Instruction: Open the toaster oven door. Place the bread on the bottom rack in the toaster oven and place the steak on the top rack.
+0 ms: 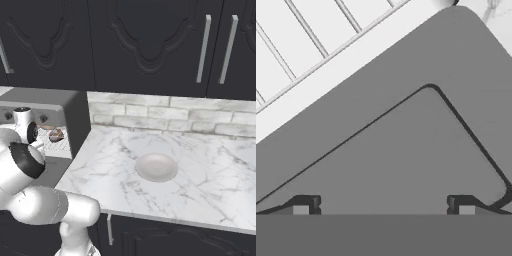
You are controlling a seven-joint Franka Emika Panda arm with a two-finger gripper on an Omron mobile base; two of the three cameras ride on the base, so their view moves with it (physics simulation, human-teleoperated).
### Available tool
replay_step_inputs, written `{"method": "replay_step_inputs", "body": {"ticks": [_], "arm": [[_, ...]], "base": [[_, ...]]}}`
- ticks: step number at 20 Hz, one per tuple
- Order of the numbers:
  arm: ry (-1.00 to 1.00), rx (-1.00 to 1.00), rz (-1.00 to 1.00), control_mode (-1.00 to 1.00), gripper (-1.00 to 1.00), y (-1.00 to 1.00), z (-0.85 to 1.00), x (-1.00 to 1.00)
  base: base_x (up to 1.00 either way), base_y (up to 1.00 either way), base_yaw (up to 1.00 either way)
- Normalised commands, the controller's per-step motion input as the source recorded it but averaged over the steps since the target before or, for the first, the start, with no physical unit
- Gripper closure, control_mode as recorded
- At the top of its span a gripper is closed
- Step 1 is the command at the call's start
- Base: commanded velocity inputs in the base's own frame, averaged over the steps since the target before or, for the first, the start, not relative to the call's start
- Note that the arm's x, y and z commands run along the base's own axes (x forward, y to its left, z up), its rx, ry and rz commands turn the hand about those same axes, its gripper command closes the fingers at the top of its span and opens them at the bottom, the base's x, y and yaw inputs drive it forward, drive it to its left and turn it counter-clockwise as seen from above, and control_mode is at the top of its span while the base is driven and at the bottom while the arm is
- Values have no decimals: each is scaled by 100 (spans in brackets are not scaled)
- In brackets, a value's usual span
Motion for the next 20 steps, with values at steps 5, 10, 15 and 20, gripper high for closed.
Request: {"method": "replay_step_inputs", "body": {"ticks": [5, 10, 15, 20], "arm": [[-4, -3, 19, -100, -100, -31, 30, -50], [-12, -1, 23, -100, -100, -43, 34, -47], [-2, 0, 3, -100, -100, -50, 36, -38], [-6, 0, 8, -100, -100, -53, 31, -41]], "base": [[0, 0, 0], [0, 0, 0], [0, 0, 0], [0, 0, 0]]}}
